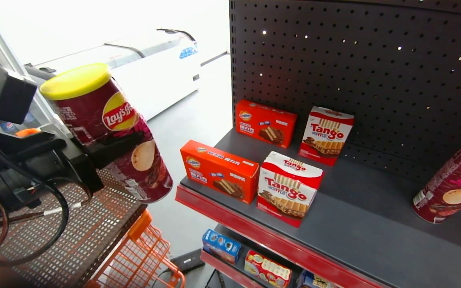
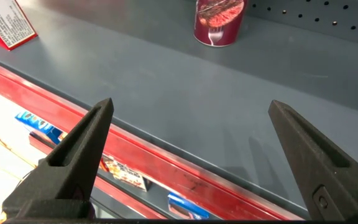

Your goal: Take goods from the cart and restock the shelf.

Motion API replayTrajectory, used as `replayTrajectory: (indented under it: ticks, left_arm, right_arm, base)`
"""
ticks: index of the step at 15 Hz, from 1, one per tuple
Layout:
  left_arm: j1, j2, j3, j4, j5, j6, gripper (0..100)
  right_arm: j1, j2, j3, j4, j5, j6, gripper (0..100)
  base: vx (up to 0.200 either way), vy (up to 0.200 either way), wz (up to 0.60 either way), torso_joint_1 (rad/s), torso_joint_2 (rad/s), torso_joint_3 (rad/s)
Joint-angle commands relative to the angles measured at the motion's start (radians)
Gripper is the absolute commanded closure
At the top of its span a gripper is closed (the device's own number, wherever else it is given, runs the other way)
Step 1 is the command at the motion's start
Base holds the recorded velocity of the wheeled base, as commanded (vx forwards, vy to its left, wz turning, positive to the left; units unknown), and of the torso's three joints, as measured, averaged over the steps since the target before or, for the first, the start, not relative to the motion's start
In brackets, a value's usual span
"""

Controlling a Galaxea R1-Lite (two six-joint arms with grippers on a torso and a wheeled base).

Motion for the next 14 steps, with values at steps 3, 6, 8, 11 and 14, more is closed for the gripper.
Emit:
replayTrajectory:
  ticks: [3, 6, 8, 11, 14]
  left_arm:
    - [-0.075, -0.082, 0.055, 0.081, -0.017, -0.001, 100]
    - [-0.080, -0.062, 0.000, 0.109, -0.054, -0.002, 100]
    - [-0.097, -0.061, -0.059, 0.220, -0.057, 0.002, 100]
    - [-0.152, -0.062, -0.085, 0.242, -0.122, 0.002, 100]
    - [-0.181, -0.056, -0.089, 0.237, -0.157, 0.004, 100]
  right_arm:
    - [0.000, 0.001, 0.000, 0.000, 0.000, 0.000, 0]
    - [0.000, 0.001, 0.000, 0.000, 0.000, 0.000, 0]
    - [0.000, 0.001, 0.000, 0.000, 0.000, 0.000, 0]
    - [0.000, 0.001, 0.000, 0.000, 0.003, -0.005, 0]
    - [0.002, 0.001, 0.000, 0.000, 0.003, -0.005, 0]
  base:
    - [0.000, 0.000, 0.00, 0.000, 0.00, 0.000]
    - [0.000, 0.000, 0.00, 0.000, 0.00, 0.000]
    - [0.000, 0.000, 0.00, 0.000, 0.00, 0.000]
    - [0.000, 0.000, 0.00, 0.000, 0.00, 0.000]
    - [0.000, 0.000, 0.00, 0.000, 0.00, 0.000]
